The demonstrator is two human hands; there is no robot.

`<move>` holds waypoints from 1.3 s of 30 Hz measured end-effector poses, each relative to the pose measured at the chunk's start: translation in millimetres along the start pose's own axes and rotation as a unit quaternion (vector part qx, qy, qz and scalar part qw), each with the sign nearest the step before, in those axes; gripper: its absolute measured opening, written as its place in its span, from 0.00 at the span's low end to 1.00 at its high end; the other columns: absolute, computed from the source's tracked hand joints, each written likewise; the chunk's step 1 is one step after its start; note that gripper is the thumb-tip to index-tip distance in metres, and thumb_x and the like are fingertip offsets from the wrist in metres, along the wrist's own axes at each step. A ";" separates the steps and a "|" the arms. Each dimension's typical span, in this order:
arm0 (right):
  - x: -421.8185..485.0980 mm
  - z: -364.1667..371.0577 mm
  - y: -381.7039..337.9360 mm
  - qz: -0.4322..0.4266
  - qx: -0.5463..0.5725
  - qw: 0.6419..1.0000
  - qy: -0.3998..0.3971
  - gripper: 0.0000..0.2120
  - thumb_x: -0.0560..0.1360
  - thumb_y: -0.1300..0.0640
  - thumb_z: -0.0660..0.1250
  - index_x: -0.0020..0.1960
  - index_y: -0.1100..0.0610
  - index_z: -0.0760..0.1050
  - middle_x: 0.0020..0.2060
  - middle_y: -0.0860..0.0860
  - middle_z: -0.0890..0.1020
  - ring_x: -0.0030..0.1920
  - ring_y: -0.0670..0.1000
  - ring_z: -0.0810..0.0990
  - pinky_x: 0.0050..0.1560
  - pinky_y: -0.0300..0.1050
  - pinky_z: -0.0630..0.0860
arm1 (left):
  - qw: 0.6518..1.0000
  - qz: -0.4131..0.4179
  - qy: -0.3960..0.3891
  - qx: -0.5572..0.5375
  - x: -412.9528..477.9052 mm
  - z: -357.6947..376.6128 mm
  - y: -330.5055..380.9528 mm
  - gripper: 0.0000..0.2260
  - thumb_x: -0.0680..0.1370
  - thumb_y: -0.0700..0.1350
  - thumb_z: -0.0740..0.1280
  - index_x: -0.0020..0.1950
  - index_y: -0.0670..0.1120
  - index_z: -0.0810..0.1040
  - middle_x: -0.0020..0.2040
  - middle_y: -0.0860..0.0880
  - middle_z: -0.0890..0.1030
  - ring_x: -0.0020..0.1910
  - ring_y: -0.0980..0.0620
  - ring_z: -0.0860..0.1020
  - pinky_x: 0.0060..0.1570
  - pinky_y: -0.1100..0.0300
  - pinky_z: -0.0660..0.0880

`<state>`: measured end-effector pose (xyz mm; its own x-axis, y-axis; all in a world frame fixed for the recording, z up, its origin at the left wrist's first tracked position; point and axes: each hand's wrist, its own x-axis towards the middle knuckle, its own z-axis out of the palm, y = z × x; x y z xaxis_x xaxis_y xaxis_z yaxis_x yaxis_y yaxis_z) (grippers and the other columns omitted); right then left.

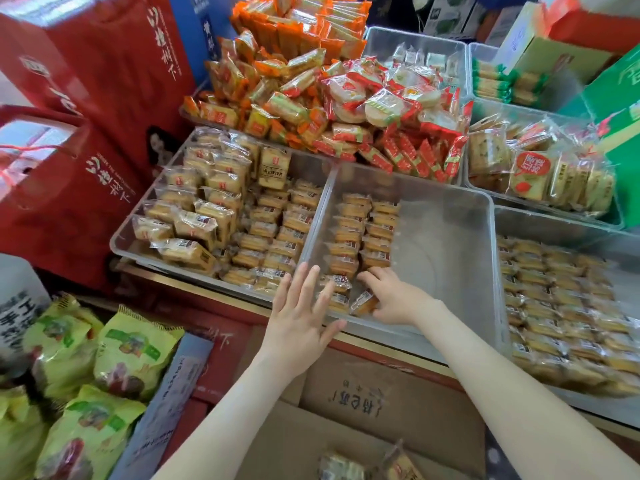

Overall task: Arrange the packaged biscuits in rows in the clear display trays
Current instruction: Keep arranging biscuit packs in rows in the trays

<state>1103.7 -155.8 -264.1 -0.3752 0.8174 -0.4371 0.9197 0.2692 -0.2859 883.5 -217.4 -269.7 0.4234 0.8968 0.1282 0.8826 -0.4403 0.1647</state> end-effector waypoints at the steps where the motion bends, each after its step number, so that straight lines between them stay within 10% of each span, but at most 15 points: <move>1: 0.8 -0.5 -1.1 -0.001 -0.010 1.000 0.008 0.29 0.75 0.55 0.67 0.73 0.54 0.61 0.68 0.52 0.67 0.69 0.54 0.64 0.63 0.51 0.72 | 1.000 0.002 -0.008 -0.001 0.2 -0.6 -0.4 0.29 0.83 0.62 0.45 0.70 0.45 0.70 0.72 0.40 0.67 0.75 0.40 0.58 0.72 0.44 0.50; 12: -87.4 -53.6 -23.6 -0.050 -0.040 0.954 0.293 0.25 0.66 0.63 0.77 0.61 0.58 0.74 0.59 0.55 0.77 0.59 0.57 0.76 0.47 0.51 0.82 | 0.993 0.009 0.061 -0.099 7.8 -36.2 32.6 0.29 0.79 0.61 0.54 0.75 0.45 0.62 0.75 0.42 0.66 0.77 0.46 0.56 0.74 0.46 0.47; 17: -168.2 -93.1 -59.2 0.008 0.227 0.900 0.371 0.23 0.68 0.60 0.78 0.60 0.53 0.74 0.52 0.41 0.75 0.48 0.35 0.75 0.49 0.22 0.67 | 0.946 0.108 0.157 -0.261 25.3 -92.1 78.2 0.21 0.78 0.52 0.62 0.69 0.47 0.68 0.70 0.44 0.73 0.72 0.47 0.65 0.73 0.53 0.59; 23: -241.2 -95.4 -51.7 0.070 0.392 0.852 0.340 0.33 0.70 0.58 0.77 0.69 0.43 0.66 0.61 0.39 0.76 0.62 0.38 0.74 0.62 0.37 0.71 | 0.910 0.084 0.038 -0.403 12.7 -150.8 126.7 0.11 0.77 0.48 0.71 0.54 0.46 0.73 0.41 0.57 0.78 0.37 0.61 0.74 0.36 0.70 0.68; 30: -291.3 -74.9 -35.0 0.094 0.578 0.717 0.378 0.16 0.72 0.65 0.71 0.55 0.50 0.76 0.49 0.49 0.83 0.52 0.51 0.82 0.43 0.41 0.80 | 0.696 -0.138 -0.086 -0.700 9.1 -167.2 141.3 0.06 0.80 0.44 0.66 0.56 0.46 0.78 0.51 0.46 0.84 0.49 0.51 0.83 0.45 0.61 0.79; 32: -302.3 -75.2 -29.8 0.065 0.646 0.677 0.347 0.15 0.70 0.65 0.71 0.54 0.53 0.79 0.48 0.53 0.82 0.50 0.54 0.82 0.41 0.45 0.81 | 0.696 -0.191 -0.111 -0.683 11.6 -167.8 141.8 0.06 0.80 0.44 0.65 0.55 0.45 0.78 0.52 0.43 0.84 0.49 0.48 0.83 0.44 0.58 0.80; 39: -300.2 -93.1 -41.7 0.056 0.548 0.780 0.295 0.19 0.69 0.59 0.76 0.58 0.51 0.76 0.52 0.49 0.81 0.54 0.51 0.81 0.56 0.54 0.80 | 0.710 -0.150 -0.216 -0.653 -0.7 -170.9 164.4 0.23 0.72 0.57 0.73 0.59 0.43 0.77 0.52 0.45 0.85 0.54 0.45 0.82 0.58 0.47 0.78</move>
<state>1188.8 -365.1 -41.6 0.1171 0.9840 -0.1346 0.1685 -0.1532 -0.9737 993.3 -297.8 -75.6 0.5285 0.7642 -0.3697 0.1232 0.3618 0.9241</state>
